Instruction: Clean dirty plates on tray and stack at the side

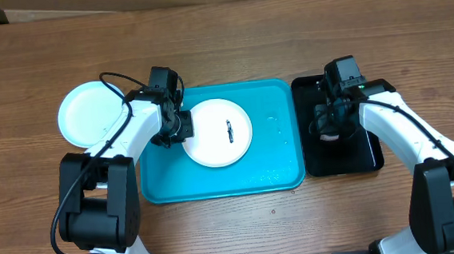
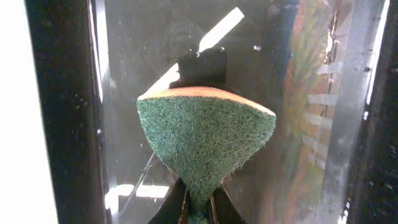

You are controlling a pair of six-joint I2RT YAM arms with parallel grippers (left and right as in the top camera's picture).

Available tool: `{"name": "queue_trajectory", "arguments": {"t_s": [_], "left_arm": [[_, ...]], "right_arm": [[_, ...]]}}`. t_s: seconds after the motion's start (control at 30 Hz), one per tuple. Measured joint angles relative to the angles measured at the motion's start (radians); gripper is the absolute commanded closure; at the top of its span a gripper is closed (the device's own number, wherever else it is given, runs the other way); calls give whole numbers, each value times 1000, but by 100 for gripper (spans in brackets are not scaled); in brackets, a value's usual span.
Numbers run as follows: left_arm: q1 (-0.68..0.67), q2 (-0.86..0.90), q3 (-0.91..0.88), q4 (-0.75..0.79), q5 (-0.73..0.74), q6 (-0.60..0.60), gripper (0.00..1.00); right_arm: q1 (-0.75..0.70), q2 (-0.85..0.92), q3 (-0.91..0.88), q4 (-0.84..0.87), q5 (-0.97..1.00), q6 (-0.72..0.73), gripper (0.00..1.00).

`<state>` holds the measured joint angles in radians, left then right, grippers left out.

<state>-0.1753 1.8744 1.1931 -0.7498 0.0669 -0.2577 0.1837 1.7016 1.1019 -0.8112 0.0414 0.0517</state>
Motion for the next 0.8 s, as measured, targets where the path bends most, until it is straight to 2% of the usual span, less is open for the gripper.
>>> {"name": "queue_trajectory", "arguments": {"t_s": [0.2,0.37,0.63,0.8], "left_arm": [[0,0,0,0,0,0,96],[0,0,0,1,0,0,96],[0,0,0,14,6,0,96],[0,0,0,15,11,-1,96]], "right_arm": [[0,-1,56,-13,0,11,96],[0,-1,58,-48,0,21,96],[-4,-1,29,-16,0,63,96],[-45,-1,112,-180,-26,88,96]]}}
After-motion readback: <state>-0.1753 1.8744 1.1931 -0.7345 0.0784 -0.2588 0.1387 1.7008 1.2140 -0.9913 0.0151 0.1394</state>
